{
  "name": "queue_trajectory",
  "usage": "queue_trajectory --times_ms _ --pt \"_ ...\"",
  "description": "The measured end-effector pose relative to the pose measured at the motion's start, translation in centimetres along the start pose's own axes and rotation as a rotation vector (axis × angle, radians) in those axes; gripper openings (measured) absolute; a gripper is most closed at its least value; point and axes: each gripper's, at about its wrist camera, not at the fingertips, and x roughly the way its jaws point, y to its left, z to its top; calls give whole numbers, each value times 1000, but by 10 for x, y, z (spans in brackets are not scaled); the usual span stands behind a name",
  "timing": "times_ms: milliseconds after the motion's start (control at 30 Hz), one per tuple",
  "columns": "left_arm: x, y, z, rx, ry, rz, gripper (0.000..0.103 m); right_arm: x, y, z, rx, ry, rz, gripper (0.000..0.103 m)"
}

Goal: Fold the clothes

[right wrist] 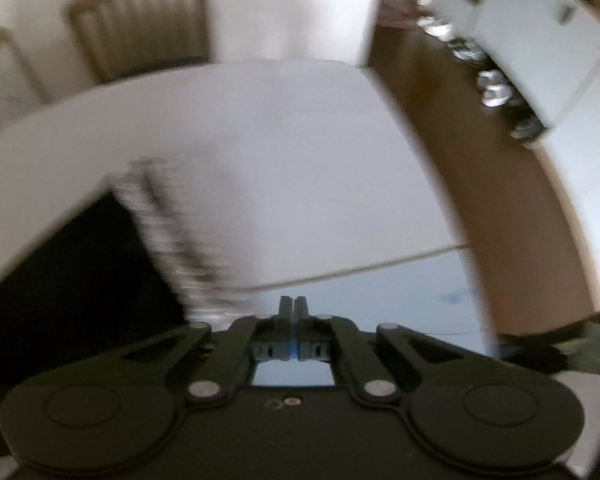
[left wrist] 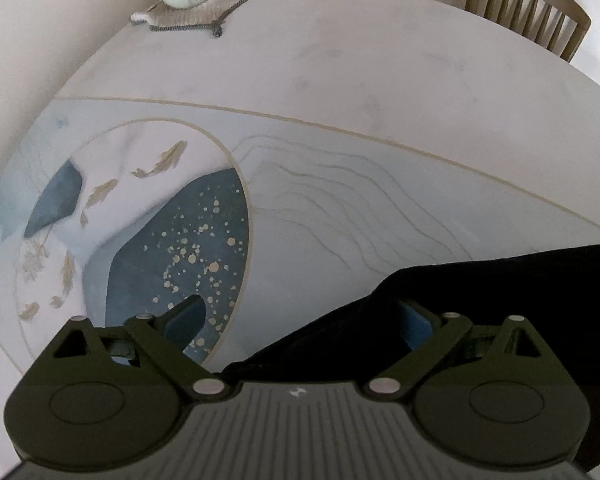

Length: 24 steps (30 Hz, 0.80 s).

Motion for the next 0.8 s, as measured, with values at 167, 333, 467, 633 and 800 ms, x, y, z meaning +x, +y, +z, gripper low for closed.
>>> queue_trajectory --times_ms 167,333,467,633,800 --pt "-11 6 6 -7 -31 -21 99 -9 3 7 -83 -30 154 103" --pt "-50 46 26 -110 -122 19 98 -3 59 45 -229 -52 208 103" --pt "-81 87 34 -206 -159 42 98 16 92 62 -310 -56 195 103" --pt "-89 110 -10 -131 -87 9 98 33 109 65 -344 -67 199 103" --pt "-93 122 -60 -188 -107 -8 98 31 117 56 -423 -101 194 103"
